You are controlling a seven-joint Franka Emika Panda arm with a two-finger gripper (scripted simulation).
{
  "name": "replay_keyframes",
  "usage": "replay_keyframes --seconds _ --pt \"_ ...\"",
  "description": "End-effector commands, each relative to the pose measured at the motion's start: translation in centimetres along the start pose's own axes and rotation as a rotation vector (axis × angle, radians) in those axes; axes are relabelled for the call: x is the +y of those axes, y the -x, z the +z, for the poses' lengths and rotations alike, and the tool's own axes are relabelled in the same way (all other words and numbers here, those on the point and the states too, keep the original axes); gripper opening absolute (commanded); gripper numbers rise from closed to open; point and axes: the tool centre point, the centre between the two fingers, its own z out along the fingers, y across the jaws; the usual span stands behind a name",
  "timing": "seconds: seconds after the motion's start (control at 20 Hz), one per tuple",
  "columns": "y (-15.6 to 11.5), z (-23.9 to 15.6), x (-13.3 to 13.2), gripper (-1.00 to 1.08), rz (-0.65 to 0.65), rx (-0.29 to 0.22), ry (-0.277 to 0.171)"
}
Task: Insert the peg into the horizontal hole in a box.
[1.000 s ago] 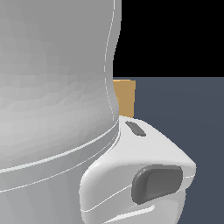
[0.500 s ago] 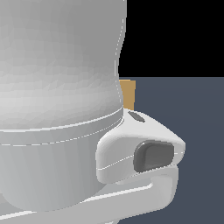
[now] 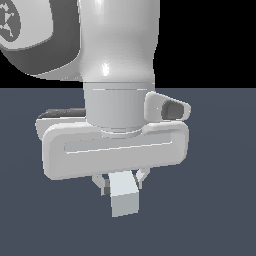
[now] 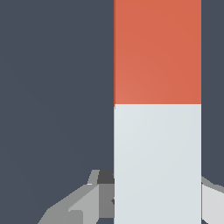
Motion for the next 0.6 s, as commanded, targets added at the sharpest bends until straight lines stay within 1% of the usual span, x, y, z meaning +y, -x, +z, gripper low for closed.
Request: replay_keyframes --seconds 0.0,0.3,0.55 --pt "-2.9 -0.9 1.6 -1.0 -0.003 -0.001 0.003" --pt "-9.4 -2.7 5.1 -1.0 -0.006 -0.001 0.003" --pt "-13.1 -3.7 7.2 -1.0 -0.009 -0.001 0.003"
